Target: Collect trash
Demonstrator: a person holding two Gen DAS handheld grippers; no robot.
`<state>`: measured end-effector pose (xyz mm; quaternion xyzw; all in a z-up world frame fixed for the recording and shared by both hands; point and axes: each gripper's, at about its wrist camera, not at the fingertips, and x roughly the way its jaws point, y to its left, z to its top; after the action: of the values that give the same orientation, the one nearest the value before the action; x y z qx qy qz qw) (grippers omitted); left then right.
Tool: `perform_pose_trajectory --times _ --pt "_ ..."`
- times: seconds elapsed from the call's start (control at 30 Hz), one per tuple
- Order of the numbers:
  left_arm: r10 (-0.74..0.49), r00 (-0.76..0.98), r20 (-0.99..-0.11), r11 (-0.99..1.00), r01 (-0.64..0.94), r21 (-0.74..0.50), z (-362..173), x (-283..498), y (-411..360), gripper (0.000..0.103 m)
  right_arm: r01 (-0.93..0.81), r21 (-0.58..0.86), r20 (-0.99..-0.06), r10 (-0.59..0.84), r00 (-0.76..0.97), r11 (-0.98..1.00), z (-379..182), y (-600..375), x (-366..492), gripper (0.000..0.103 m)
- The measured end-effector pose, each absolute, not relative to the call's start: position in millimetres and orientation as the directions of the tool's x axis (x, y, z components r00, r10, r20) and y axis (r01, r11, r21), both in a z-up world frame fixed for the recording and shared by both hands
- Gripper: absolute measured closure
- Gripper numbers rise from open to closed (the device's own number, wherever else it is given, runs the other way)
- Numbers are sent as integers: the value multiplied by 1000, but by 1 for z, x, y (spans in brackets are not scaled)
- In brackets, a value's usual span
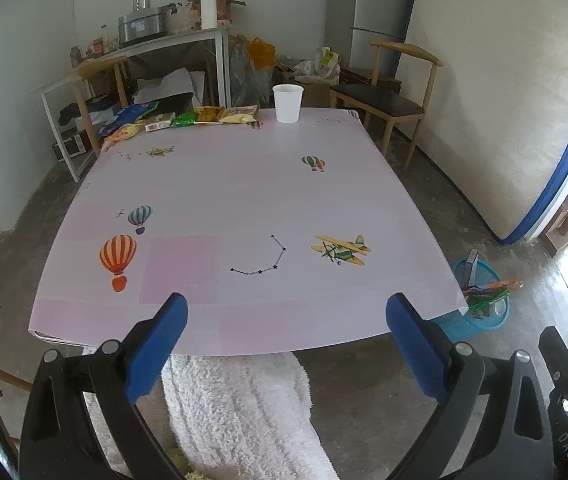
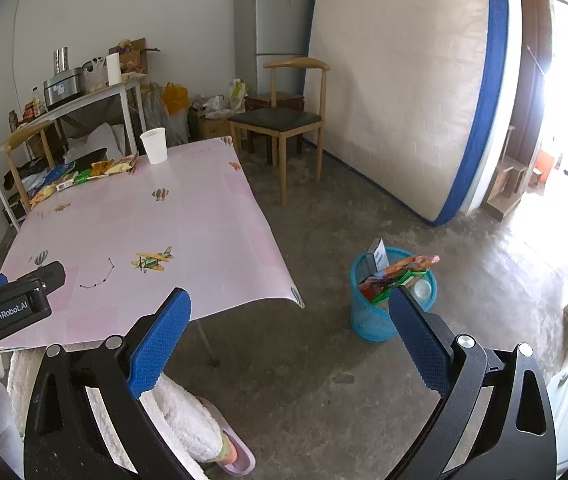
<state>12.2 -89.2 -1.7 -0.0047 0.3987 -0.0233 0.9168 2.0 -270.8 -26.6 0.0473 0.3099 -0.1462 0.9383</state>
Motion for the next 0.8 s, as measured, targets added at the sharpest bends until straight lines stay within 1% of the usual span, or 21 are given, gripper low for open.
perform_pose_trajectory --times 0.23,0.8 --pt "-28 698 -716 1000 24 -16 3 11 -85 6 304 -1 -593 -245 767 953 -26 -272 1 8" --pt "-19 697 -717 1000 11 -15 3 12 -83 6 308 -2 -595 -249 764 951 -24 -271 0 8"
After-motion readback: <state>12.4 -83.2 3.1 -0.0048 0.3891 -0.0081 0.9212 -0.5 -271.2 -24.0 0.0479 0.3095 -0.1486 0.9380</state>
